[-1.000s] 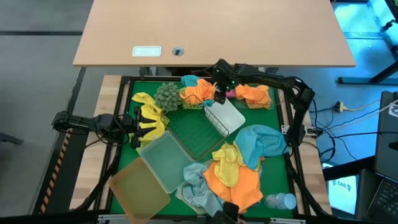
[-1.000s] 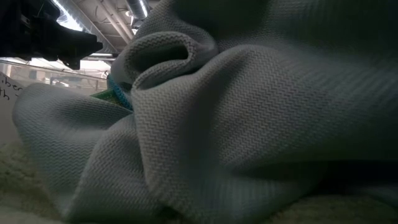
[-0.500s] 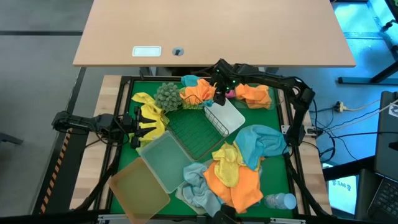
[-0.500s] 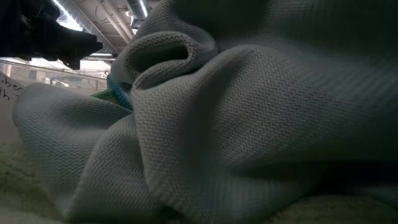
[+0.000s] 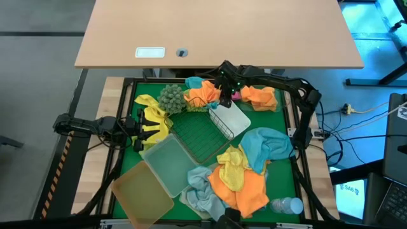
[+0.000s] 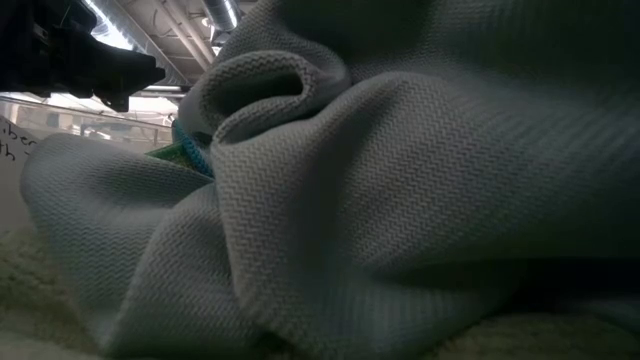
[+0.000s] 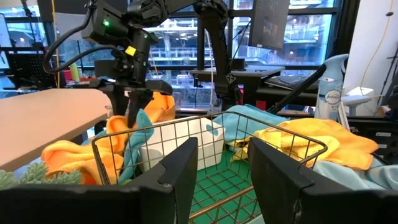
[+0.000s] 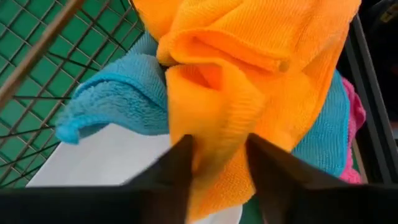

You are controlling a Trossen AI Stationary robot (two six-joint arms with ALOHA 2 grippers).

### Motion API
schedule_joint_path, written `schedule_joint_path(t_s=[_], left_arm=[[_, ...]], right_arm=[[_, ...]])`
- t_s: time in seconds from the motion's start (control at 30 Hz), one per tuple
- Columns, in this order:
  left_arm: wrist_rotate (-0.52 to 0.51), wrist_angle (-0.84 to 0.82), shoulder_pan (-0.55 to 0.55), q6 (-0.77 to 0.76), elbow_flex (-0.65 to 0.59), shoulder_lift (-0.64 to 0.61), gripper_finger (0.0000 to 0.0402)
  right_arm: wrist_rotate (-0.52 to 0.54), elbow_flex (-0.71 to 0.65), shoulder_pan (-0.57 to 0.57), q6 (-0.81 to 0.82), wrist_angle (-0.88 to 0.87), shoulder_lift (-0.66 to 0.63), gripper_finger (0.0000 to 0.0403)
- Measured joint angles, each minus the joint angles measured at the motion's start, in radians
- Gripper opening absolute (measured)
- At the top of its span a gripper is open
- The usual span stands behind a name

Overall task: Sort microfiber towel by color & place in baskets
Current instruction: Put the orange towel into the transparent bin

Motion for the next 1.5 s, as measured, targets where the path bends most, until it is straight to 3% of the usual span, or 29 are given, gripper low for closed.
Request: schedule_joint_path(t_s=[0.13,0.33,0.43,0.8,1.5], left_arm=[[0.000,0.000,0.000,0.000,0.000,0.000,0.0137],[0.000,0.000,0.000,0.000,0.000,0.000,0.0137],[0.000,0.000,0.000,0.000,0.000,0.000,0.0137],[0.000,0.000,0.000,0.000,0.000,0.000,0.0137],[-0.008,0.000,0.000,0.000,0.000,0.000,0.0136]], right_arm=[[0.005,0.006,0.000,-0.002,0.001,-0.001,0.0018],[0.043,0.161,0.000,0.005,-0.143,-0.003,0.0022],[0.073,0.298,0.000,-0.002,-0.262,-0.003,0.0005],[0.205,0.823,-0.002,-0.022,-0.665,-0.006,0.0005],[0.375,0.781,-0.193,0.031,-0.807,-0.334,0.0001]])
